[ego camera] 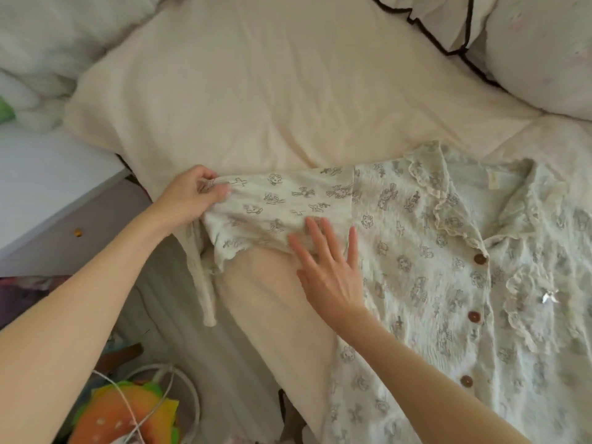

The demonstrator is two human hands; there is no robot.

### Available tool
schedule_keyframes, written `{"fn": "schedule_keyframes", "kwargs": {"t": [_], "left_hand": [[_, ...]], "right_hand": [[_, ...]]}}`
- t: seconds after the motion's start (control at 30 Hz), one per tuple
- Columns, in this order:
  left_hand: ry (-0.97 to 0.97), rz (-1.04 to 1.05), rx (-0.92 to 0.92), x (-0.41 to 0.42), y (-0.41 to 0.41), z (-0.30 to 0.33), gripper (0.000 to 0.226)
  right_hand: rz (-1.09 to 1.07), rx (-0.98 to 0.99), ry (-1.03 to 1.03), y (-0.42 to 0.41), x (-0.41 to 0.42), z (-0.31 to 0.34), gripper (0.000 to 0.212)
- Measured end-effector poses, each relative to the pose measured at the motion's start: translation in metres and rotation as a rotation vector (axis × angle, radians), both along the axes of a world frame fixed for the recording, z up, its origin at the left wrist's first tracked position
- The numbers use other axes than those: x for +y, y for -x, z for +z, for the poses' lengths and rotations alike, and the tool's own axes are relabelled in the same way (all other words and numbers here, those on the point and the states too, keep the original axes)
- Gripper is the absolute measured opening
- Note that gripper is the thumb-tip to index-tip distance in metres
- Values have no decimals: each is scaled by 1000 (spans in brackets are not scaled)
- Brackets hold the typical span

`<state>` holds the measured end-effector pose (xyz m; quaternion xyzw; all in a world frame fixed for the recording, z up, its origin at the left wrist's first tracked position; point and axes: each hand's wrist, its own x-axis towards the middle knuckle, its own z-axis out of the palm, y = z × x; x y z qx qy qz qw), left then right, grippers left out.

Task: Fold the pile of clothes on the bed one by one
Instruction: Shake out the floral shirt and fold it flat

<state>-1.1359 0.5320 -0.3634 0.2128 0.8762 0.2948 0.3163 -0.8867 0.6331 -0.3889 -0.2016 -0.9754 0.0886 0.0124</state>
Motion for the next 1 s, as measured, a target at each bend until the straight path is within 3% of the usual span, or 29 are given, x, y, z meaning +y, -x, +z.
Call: {"fn": "schedule_keyframes", "kwargs": {"t": [0.13, 0.27, 0.37, 0.43, 0.5, 0.63, 0.77, 0.87, 0.93, 1.0], "left_hand": [[299, -341, 104, -18, 14, -5, 32], [325, -272, 36, -49, 24, -11, 11], [221, -172, 28, -64, 34, -9, 9], [169, -149, 37, -70, 39, -5, 1], [133, -176, 47, -75, 42, -2, 12], [175, -235, 149, -90, 48, 3, 8], [194, -203, 399, -102, 57, 10, 24], [324, -188, 671, -104, 56, 5, 22], [423, -131, 650, -104, 45, -2, 40], [394, -76, 611, -102, 23, -4, 49]], "right_hand": [[129, -109, -168, 36, 5, -1, 57], [272, -213, -231, 58, 1, -8, 60], [320, -85, -247, 64, -7, -10, 58], [367, 82, -207, 66, -15, -11, 45], [407, 206, -169, 72, -22, -11, 27], [450, 296, -75, 90, -40, -7, 9], [504, 399, 19, 91, -55, -8, 22], [585, 188, -15, 83, -61, -14, 18], [660, -113, 14, 74, -65, -16, 33], [663, -230, 42, 63, -69, -11, 43]]}}
